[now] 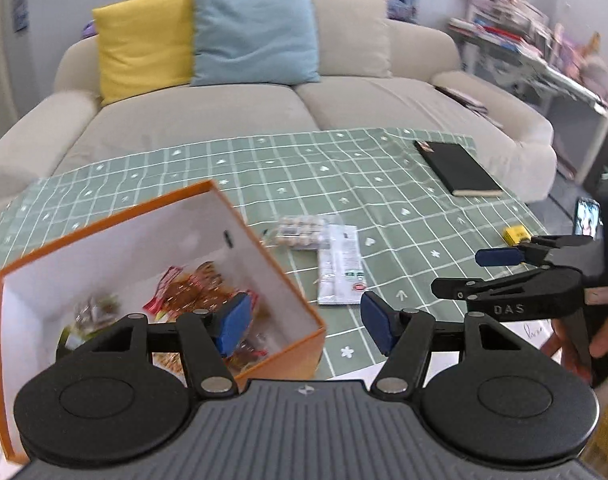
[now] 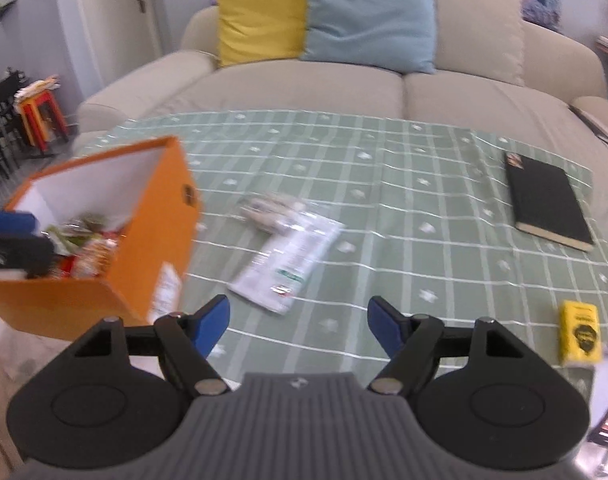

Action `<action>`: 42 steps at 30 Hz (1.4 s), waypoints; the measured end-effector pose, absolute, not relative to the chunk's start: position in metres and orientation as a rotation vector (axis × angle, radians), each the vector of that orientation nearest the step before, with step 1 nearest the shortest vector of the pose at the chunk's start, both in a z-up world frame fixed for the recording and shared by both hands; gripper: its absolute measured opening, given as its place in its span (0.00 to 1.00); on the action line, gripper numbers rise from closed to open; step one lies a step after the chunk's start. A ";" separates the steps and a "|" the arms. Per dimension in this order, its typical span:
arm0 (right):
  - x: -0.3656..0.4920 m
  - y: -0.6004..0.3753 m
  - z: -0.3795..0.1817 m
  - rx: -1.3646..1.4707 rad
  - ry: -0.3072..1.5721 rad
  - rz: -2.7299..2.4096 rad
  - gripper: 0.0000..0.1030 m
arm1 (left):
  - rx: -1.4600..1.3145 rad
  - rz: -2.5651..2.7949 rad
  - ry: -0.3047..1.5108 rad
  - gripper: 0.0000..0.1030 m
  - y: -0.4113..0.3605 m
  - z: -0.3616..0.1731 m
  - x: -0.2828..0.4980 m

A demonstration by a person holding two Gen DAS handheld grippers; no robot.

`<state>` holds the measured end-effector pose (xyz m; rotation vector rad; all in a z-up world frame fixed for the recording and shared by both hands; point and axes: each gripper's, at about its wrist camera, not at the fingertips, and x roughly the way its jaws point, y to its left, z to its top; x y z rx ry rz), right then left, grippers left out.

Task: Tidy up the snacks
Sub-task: 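Withdraw both tools from the box back over the table, then move both tools toward the white packet and clear egg-snack pack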

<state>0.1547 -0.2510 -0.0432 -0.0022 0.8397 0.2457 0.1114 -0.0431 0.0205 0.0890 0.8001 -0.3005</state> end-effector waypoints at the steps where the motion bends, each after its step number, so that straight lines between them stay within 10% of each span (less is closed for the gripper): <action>1: 0.158 -0.256 -0.047 0.004 0.855 0.232 0.72 | 0.094 -0.310 0.807 0.73 -0.046 0.021 0.115; 42: 0.295 -0.184 -0.142 -0.087 1.054 0.177 0.94 | 0.439 -0.294 0.922 0.74 -0.084 -0.022 0.270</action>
